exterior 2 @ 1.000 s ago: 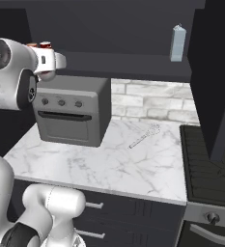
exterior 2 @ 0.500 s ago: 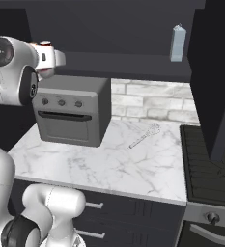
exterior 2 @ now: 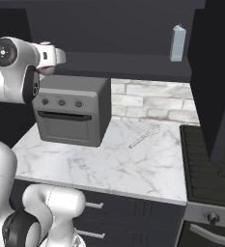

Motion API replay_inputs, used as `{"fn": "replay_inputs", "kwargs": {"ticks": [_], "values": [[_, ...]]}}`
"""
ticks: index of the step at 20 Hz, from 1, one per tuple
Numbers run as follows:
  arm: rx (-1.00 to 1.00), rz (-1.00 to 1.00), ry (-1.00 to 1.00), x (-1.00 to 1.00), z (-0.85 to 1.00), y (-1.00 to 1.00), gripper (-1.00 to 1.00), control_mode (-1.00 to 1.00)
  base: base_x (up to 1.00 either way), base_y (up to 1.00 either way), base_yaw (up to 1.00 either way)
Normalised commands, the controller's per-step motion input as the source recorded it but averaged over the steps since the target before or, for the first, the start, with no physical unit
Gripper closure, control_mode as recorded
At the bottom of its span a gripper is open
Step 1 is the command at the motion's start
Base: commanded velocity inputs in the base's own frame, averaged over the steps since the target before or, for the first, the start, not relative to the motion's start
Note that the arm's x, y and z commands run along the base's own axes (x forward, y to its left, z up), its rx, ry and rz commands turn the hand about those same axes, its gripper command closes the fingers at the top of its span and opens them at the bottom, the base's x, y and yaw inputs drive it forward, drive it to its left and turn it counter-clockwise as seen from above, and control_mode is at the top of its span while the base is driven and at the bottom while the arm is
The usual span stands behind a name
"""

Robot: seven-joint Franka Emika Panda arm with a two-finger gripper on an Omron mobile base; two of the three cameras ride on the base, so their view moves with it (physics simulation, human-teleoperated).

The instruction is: Pick the cans from the counter and place them in their designated side in the cabinet.

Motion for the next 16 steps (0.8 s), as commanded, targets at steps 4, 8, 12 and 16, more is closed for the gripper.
{"fn": "replay_inputs", "kwargs": {"ticks": [4, 8, 12, 16], "values": [[0.0, 0.01, -0.01, 0.19, 0.0, 0.08, 1.0, -1.0, 0.0, 0.0, 0.0], [0.0, 0.01, -0.01, 0.18, 0.0, 0.07, 1.0, -1.0, 0.0, 0.0, 0.0], [0.0, 0.01, 0.0, 0.2, 0.0, 0.06, 1.0, -1.0, 0.0, 0.0, 0.0], [0.0, 0.01, 0.0, 0.22, 0.0, 0.07, 1.0, -1.0, 0.0, 0.0, 0.0]]}}
